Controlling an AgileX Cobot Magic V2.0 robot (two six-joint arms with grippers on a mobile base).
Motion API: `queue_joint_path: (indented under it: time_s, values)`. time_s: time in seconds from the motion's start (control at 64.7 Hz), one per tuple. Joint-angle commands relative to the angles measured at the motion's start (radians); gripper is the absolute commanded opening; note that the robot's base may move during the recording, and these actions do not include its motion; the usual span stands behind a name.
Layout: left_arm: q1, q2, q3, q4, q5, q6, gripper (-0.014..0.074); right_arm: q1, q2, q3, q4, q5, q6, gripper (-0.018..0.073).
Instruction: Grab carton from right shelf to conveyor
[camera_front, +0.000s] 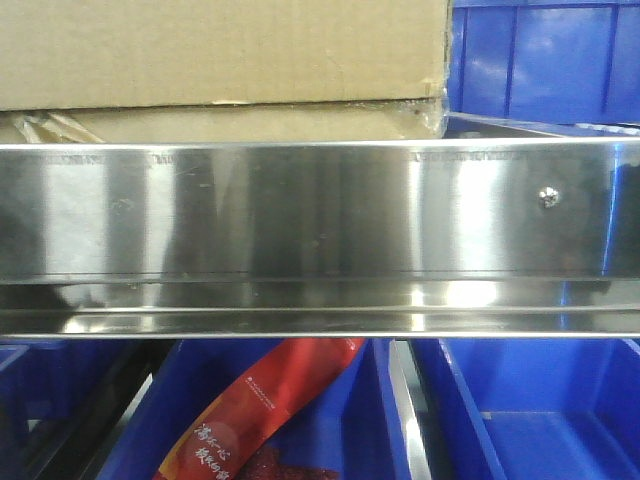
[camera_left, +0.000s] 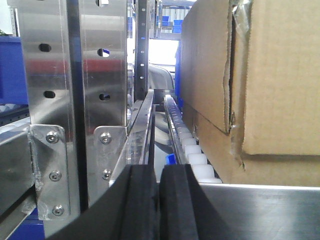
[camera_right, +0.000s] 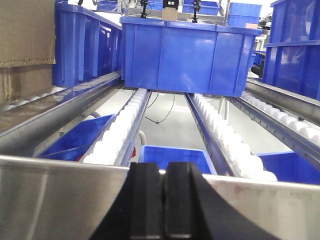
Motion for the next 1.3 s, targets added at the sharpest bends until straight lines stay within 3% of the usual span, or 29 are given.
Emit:
queue_joint_path:
  time_s: [0.0,0.835,0.943,1.035,1.128,1.283]
  values:
    - [0.001,-0.004,-0.003,-0.004,-0.017,0.002,0.0015,-0.004,-0.004,0.0,0.005,-0.021,-0.004,-0.0078]
    - [0.0,-0.004,-0.003,-0.004,-0.071,0.002,0.0015,-0.004,-0.004,0.0,0.005,-0.043,-0.004,-0.0078]
    - [0.0,-0.004,-0.003,-0.014,-0.112,0.002,0.0015,-0.004,-0.004,0.0,0.005,-0.082,-0.004,-0.0078]
    - [0.0,-0.004,-0.003,-0.02,-0.156,0.002,0.0015,-0.004,-0.004,0.0,0.022,-0.194,-0.004,-0.0078]
    - [0.0,-0.004,-0.079,-0.02,-0.088,0.002,0.0015,-0.004,-0.004,-0.083,0.049,-0.146,-0.004,-0.0078]
    - [0.0,0.024,-0.325,0.017,0.142,0.002,0.0058,-0.004,0.008,-0.336,0.051,0.144,-0.004,-0.0078]
